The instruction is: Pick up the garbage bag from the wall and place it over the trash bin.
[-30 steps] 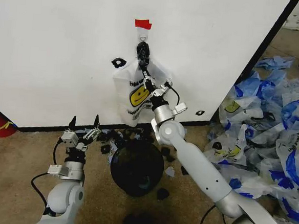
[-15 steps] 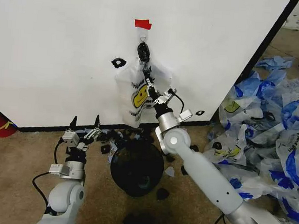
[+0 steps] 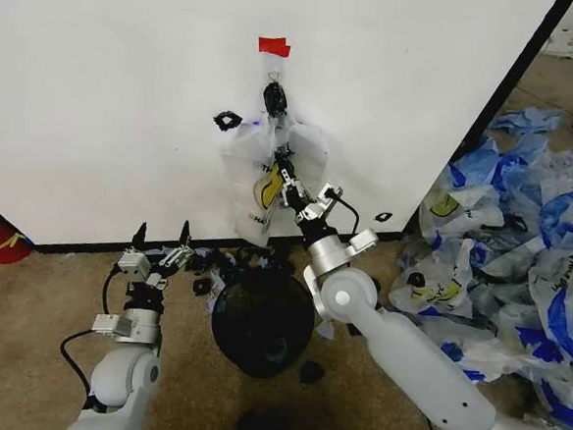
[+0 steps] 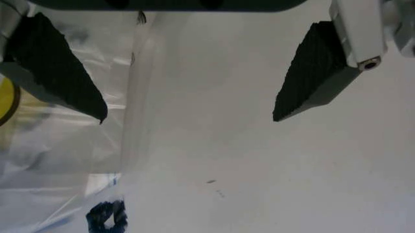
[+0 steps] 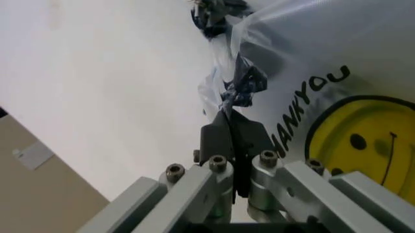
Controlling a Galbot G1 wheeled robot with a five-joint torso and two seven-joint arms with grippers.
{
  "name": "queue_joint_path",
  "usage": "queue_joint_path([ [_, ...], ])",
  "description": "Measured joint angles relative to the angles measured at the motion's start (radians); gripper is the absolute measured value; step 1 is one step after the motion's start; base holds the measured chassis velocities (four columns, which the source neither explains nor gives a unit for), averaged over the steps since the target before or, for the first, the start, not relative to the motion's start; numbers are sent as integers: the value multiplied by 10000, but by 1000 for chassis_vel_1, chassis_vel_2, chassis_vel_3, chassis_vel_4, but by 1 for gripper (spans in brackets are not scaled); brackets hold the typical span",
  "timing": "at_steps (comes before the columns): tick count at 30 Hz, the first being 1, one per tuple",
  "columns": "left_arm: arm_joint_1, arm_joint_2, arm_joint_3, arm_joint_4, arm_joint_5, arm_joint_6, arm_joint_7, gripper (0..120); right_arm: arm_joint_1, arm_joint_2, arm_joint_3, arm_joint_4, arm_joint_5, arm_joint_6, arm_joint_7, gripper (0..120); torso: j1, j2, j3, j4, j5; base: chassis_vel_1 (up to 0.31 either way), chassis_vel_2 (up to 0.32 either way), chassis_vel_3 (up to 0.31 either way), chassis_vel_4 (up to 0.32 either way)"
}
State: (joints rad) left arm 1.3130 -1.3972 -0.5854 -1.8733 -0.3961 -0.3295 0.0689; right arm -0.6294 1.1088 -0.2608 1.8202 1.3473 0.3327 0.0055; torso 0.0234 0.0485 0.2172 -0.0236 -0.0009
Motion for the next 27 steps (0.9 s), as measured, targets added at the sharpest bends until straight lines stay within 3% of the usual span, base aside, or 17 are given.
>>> queue_joint_path([
  [10, 9, 47, 12, -33, -9, -7, 0, 100, -795, -989, 33, 1179, -233, 72, 136, 0, 0, 0, 0, -1, 0, 0, 0, 0, 0],
  [27, 77, 41, 31, -152, -7, -49, 5, 100, -2454, -1754, 519, 1807, -937, 363, 135, 0, 0, 0, 1, 0, -1, 0, 0, 0, 0],
])
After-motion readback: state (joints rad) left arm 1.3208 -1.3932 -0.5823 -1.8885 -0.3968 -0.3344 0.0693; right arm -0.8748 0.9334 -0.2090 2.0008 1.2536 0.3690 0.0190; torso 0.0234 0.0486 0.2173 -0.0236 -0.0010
